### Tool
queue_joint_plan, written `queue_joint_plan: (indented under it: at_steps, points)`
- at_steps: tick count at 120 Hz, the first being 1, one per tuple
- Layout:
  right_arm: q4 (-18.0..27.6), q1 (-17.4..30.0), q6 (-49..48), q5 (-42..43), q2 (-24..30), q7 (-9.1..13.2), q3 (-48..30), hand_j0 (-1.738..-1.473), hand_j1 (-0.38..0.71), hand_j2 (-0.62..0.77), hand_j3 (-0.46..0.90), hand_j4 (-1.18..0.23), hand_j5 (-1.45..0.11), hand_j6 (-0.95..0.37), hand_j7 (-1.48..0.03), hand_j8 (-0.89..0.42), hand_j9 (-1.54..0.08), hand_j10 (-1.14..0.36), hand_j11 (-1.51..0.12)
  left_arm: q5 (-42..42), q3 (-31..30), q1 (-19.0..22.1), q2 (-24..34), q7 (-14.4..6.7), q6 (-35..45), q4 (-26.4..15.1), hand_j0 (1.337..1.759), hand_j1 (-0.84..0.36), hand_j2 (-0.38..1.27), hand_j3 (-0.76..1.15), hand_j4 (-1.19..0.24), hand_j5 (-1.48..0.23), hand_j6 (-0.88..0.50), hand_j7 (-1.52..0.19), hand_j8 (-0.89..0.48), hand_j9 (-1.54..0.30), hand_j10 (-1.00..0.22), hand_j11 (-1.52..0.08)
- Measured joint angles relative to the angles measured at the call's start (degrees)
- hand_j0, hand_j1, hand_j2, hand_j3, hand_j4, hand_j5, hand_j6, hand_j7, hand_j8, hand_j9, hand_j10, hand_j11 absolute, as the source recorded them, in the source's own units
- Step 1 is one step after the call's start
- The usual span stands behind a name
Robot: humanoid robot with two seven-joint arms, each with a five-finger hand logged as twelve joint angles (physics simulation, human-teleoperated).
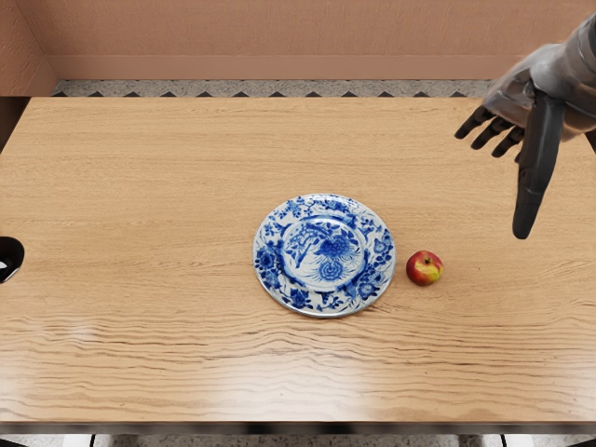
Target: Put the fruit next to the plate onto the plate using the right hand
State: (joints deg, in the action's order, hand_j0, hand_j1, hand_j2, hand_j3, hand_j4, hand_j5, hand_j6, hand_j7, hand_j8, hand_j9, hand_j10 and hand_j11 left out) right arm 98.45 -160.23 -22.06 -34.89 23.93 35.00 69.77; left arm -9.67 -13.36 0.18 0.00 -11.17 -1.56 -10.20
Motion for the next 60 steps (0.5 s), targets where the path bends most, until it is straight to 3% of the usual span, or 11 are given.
queue_joint_plan:
  at_steps: [25, 42, 60]
  points:
    - [0.5, 5.2, 1.5, -0.1, 1.9, 0.0, -4.1, -1.658, -0.33, 0.00, 0.00, -0.02, -0.02, -0.02, -0.02, -0.02, -0.02, -0.02, -0.02, 0.0, 0.0, 0.0, 0.0, 0.0, 0.0, 0.0, 1.658, 0.35, 0.00, 0.00, 0.00, 0.00, 0.00, 0.00, 0.00, 0.00, 0.00, 0.00]
    - [-2.3, 11.8, 3.5, 1.2, -3.8, 0.0, -8.7, -1.658, -0.33, 0.00, 0.00, -0.02, -0.02, -0.02, -0.02, -0.02, -0.02, -0.02, -0.02, 0.0, 0.0, 0.0, 0.0, 0.0, 0.0, 0.0, 1.658, 0.35, 0.00, 0.00, 0.00, 0.00, 0.00, 0.00, 0.00, 0.00, 0.00, 0.00]
    - [-5.2, 21.9, 18.9, 1.7, -12.0, 0.0, -11.6, -1.658, -0.33, 0.00, 0.00, -0.02, -0.03, -0.02, -0.03, -0.02, -0.03, -0.02, -0.03, 0.0, 0.0, 0.0, 0.0, 0.0, 0.0, 0.0, 1.658, 0.35, 0.00, 0.00, 0.00, 0.00, 0.00, 0.00, 0.00, 0.00, 0.00, 0.00]
